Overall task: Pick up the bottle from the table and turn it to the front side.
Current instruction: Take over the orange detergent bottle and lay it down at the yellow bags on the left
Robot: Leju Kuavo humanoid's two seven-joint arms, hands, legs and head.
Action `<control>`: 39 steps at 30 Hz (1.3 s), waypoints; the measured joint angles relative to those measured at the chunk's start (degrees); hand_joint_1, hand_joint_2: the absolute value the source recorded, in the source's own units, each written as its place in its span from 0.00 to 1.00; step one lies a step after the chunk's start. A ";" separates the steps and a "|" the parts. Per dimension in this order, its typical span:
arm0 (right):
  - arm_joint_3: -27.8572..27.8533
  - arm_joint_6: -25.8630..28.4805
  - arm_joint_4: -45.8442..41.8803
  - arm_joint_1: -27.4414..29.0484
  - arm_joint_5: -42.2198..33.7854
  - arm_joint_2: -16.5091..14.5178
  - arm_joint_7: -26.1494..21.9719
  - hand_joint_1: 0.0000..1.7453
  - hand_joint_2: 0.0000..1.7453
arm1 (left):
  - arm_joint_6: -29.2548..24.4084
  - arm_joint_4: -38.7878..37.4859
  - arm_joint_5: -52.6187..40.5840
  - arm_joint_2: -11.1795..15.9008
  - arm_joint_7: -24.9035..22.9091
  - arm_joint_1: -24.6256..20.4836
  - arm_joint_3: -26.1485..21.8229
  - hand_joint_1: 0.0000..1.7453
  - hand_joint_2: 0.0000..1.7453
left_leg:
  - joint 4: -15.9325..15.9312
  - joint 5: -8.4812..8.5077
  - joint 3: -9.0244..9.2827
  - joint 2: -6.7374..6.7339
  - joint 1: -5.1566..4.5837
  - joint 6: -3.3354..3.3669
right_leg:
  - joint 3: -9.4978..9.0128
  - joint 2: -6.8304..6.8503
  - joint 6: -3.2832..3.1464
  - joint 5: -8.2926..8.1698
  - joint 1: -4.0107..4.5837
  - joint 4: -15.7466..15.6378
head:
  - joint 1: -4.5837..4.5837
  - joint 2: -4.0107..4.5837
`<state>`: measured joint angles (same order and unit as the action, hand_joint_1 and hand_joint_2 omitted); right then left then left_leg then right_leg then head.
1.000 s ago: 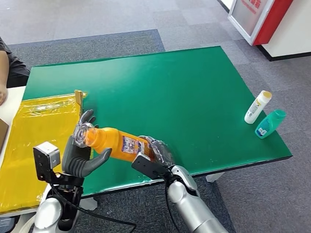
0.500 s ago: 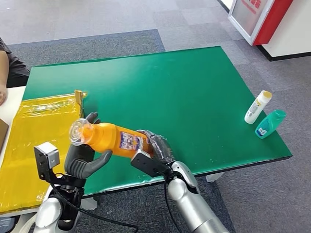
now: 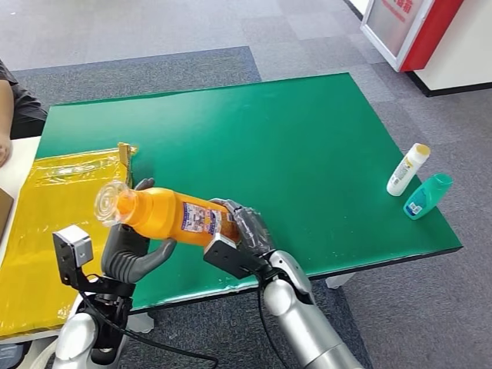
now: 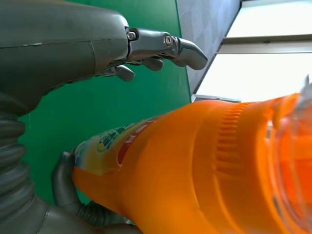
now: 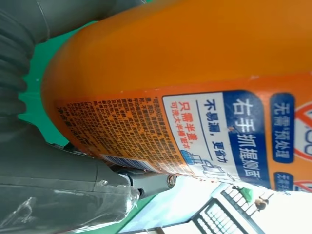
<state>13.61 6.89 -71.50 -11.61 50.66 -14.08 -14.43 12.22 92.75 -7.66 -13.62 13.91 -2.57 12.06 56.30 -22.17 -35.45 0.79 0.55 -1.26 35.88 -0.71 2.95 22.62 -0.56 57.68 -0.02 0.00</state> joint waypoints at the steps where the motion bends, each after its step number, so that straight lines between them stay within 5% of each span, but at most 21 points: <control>1: 0.33 -0.14 -0.26 0.03 -0.11 0.00 0.00 1.00 1.00 | 0.04 -0.01 -0.01 0.00 0.02 0.00 -0.01 0.00 1.00 | 0.00 0.00 0.00 0.00 0.00 0.00 | 0.00 0.00 0.00 0.00 0.00 0.00 | 0.00 0.00; 27: 4.44 -0.65 -1.39 0.80 -0.94 0.00 0.20 1.00 1.00 | -0.14 -0.01 -2.98 0.15 2.28 0.00 -0.04 0.05 1.00 | 0.00 0.00 0.00 0.00 0.00 0.00 | 0.00 0.00 0.00 0.00 0.00 0.00 | -0.01 0.00; 30: 4.52 -0.66 -1.39 0.80 -0.98 0.00 0.20 1.00 1.00 | -0.20 -0.01 -3.19 0.15 2.51 0.01 -0.04 0.25 1.00 | 0.00 0.00 0.00 0.00 0.00 0.00 | 0.00 0.00 0.00 0.00 0.00 0.00 | -0.01 0.00; 33: 4.55 -0.60 -1.38 0.80 -1.05 0.00 0.32 1.00 1.00 | -0.22 -0.01 -3.60 0.15 2.90 0.01 -0.02 0.84 1.00 | 0.00 0.00 0.00 0.00 0.00 0.00 | 0.00 0.00 0.00 0.00 0.00 0.00 | 0.00 0.00; 34: 4.55 -0.57 -1.36 0.80 -1.08 0.00 0.39 1.00 1.00 | -0.22 -0.01 -3.83 0.15 3.04 0.01 -0.01 0.97 1.00 | 0.00 0.00 0.00 0.00 0.00 0.00 | 0.00 0.00 0.00 0.00 0.00 0.00 | 0.00 0.00; 39: 4.55 -0.53 -1.16 0.81 -1.28 0.00 0.55 1.00 1.00 | -0.25 0.01 -4.71 0.15 3.70 0.03 0.05 1.00 1.00 | 0.00 0.00 0.00 0.00 0.00 0.00 | 0.00 0.00 0.00 0.00 0.00 0.00 | 0.00 0.00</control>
<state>18.16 6.36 -72.66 -10.80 49.38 -14.08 -13.88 11.98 92.76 -12.37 -13.46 17.61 -2.54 12.11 56.30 -22.17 -35.45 0.79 0.55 -1.26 35.88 -0.71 2.95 22.62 -0.56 57.68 -0.02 0.00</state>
